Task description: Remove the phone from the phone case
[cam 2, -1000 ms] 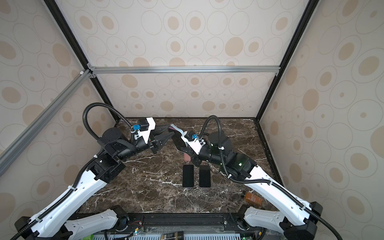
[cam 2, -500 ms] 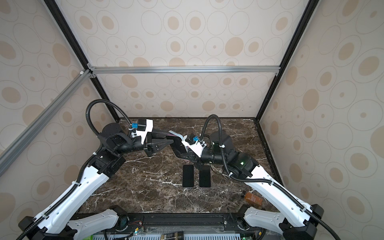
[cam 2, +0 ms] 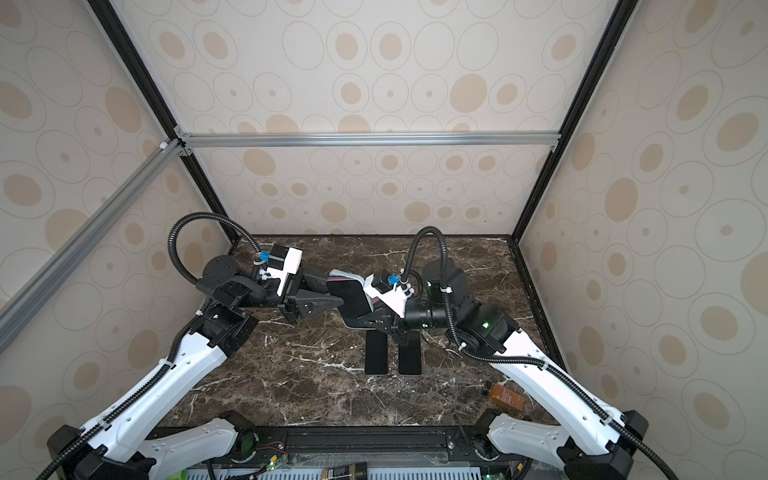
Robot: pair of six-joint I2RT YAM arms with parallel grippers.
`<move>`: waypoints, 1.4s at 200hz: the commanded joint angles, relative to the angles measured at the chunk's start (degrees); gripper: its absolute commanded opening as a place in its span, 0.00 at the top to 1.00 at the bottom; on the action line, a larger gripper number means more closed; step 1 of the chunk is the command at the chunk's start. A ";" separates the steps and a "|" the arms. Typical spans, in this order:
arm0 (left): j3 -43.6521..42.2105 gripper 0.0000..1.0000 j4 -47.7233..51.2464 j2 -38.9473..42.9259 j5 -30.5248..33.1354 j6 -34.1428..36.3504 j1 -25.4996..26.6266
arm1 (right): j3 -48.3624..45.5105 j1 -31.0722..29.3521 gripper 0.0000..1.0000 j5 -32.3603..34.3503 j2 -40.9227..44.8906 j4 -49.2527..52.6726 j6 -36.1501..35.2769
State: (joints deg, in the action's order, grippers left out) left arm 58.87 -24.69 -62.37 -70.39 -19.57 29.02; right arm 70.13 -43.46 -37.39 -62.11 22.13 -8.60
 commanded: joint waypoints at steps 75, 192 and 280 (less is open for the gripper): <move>-6.84 0.72 -9.75 -1.11 -1.86 -8.85 2.22 | 0.73 -0.40 1.00 -5.02 -0.38 -26.00 5.66; 6.62 1.00 26.61 1.61 19.46 19.13 0.43 | 3.97 2.90 0.52 2.96 0.15 2.82 -3.55; 7.22 1.00 40.31 2.56 27.46 38.82 1.34 | 9.46 6.16 0.47 2.34 -0.36 3.04 4.57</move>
State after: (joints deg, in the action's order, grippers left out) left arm 63.05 12.60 -60.86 -44.75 10.63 29.76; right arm 74.91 -37.47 -31.64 -60.53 21.56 -4.80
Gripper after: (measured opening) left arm 0.096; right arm 0.539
